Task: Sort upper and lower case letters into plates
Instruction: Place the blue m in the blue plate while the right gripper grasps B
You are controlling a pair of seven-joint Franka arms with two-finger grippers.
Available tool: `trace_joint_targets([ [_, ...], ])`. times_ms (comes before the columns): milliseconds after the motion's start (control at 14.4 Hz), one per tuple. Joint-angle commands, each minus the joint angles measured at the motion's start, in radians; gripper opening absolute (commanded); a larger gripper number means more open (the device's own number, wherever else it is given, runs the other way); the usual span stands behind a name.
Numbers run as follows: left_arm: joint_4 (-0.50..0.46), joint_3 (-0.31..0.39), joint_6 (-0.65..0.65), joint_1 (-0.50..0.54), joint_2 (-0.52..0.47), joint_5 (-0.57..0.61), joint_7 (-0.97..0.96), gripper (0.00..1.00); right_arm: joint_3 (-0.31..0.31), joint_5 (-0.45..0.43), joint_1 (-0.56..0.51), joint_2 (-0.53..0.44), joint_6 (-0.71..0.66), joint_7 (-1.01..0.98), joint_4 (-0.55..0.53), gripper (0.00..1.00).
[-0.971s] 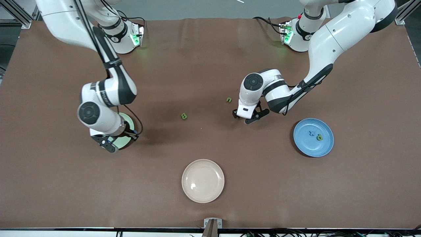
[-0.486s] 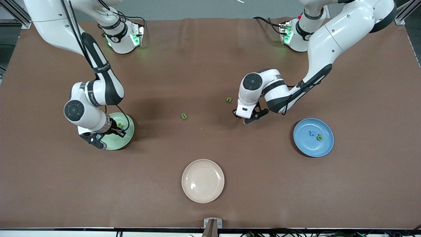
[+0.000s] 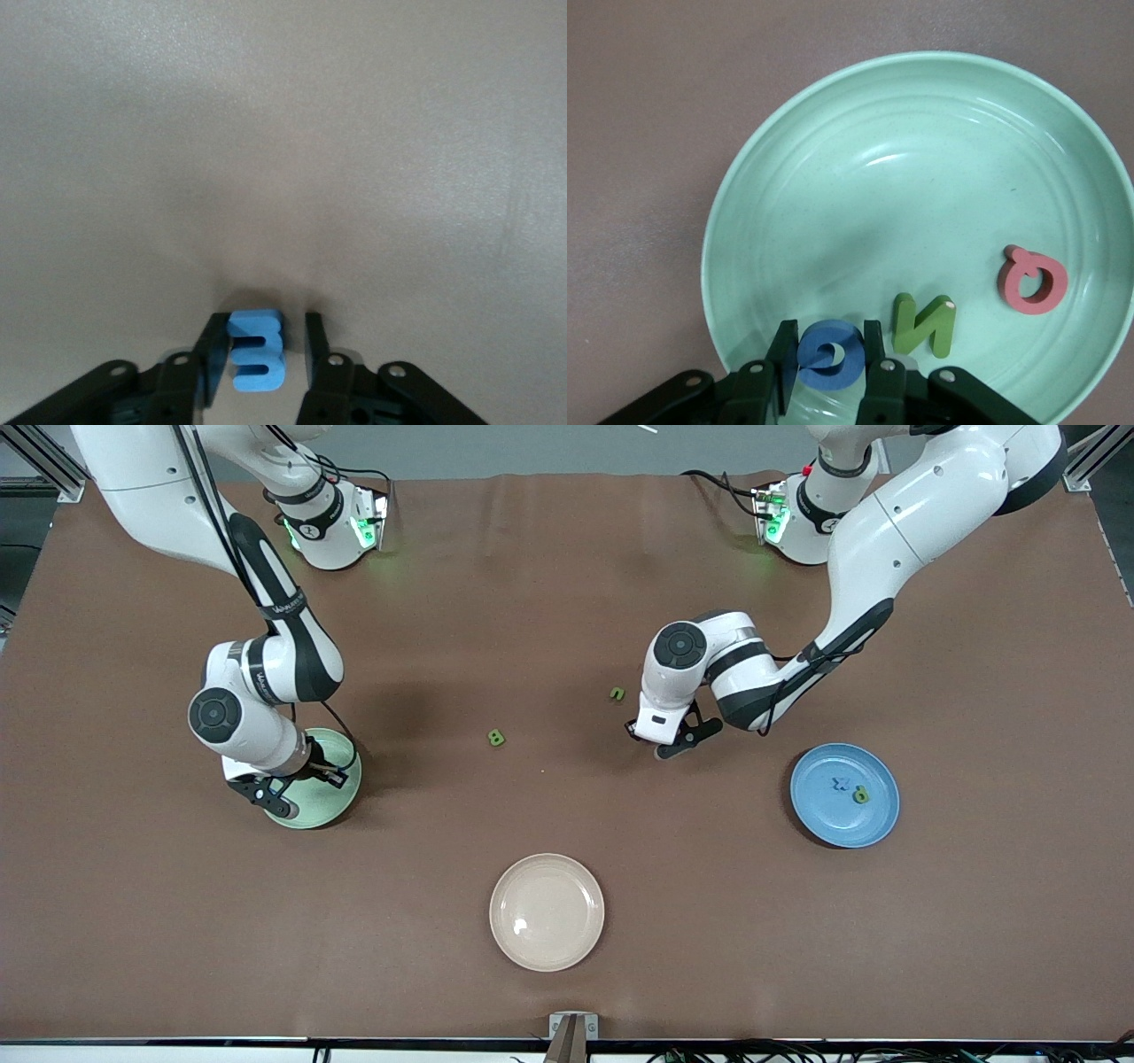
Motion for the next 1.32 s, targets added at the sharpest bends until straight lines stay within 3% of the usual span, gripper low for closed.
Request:
trace_joint_targets([
  [0, 0.017, 0.000, 0.002, -0.014, 0.033, 0.014, -0.024, 0.20, 0.007, 0.010, -0.001, -0.033, 0.013, -0.009, -0.049, 0.06],
  [139, 0.018, 0.000, 0.003, -0.015, 0.032, 0.014, -0.024, 0.09, 0.005, 0.010, -0.003, -0.033, 0.006, -0.009, -0.049, 0.39],
  [278, 0.018, 0.000, 0.003, -0.014, 0.029, 0.014, -0.024, 0.04, 0.005, 0.010, -0.003, -0.033, 0.003, -0.009, -0.045, 1.00],
  [624, 0.017, -0.023, -0.012, 0.029, -0.007, 0.011, -0.015, 0.03, 0.008, 0.010, 0.011, -0.043, -0.114, 0.019, 0.026, 1.00],
  [763, 0.011, -0.062, -0.028, 0.069, -0.010, 0.011, 0.001, 0.02, 0.010, 0.010, 0.052, -0.043, -0.137, 0.094, 0.049, 1.00],
  [1249, 0.005, -0.326, -0.297, 0.401, -0.014, 0.011, 0.339, 0.02, 0.008, 0.012, 0.270, -0.020, -0.087, 0.500, 0.084, 1.00],
])
